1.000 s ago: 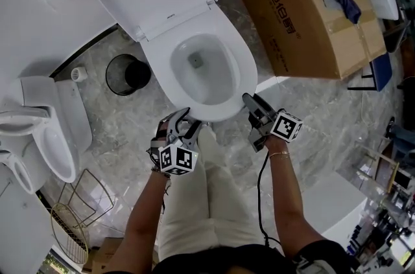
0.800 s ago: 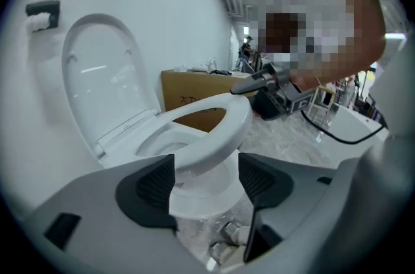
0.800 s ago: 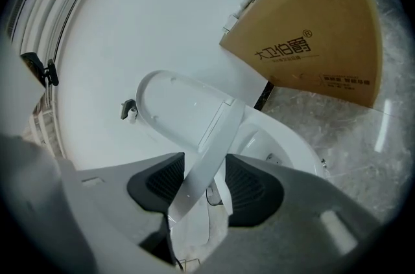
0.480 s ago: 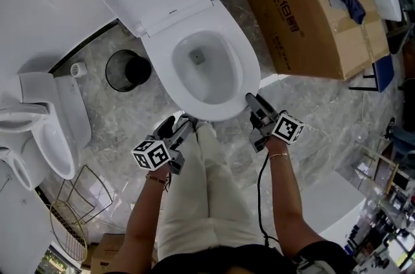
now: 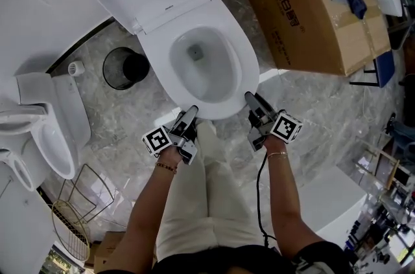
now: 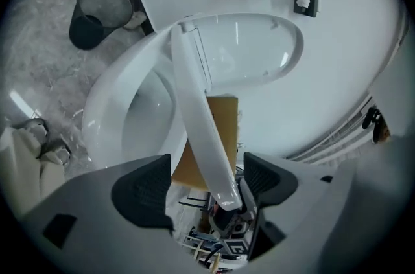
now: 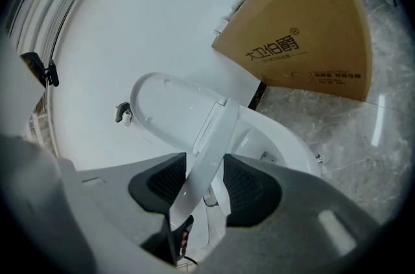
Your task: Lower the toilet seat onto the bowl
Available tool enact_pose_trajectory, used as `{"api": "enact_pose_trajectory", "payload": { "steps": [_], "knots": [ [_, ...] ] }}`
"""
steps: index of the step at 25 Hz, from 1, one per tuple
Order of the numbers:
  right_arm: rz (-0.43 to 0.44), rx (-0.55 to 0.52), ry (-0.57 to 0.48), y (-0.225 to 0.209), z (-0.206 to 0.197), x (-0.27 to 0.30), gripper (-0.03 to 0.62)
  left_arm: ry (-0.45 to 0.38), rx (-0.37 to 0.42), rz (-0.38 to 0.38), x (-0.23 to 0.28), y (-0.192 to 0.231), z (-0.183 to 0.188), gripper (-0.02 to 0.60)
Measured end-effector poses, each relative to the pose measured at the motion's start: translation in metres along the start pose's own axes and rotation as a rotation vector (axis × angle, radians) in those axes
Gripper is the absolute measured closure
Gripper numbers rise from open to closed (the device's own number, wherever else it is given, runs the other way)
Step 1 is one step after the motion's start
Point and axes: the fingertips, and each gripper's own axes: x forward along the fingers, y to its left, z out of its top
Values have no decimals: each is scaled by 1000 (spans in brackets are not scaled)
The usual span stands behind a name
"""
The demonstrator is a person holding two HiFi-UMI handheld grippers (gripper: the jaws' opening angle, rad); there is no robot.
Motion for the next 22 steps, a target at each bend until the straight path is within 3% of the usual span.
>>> {"api": "enact_pose_trajectory", "payload": {
  "steps": [3,6,9,13,14,16,19,22],
  "knots": [
    [31,-6,2,-1,-1,3,416,17,-3,13,5,8,-4,240],
    [8,-20,4,-10,-3,2,421,10,-4,22,5,13,-5,309],
    [-28,-26,11,-20,-6,0,426,13,46,68,2,24,-3,345],
    [23,-10,12,-22,-10,7,431,34,128,157,-2,41,0,402],
    [15,-13,16,-26,-11,6,433,28,111,141,2,39,-2,417],
    [-18,-18,27,-35,-13,5,433,16,69,118,6,37,-4,420],
    [-4,-7,34,-38,-15,7,437,26,121,228,-4,61,1,423],
    [2,7,39,-42,-17,9,439,27,117,246,-4,67,1,425]
  ]
}}
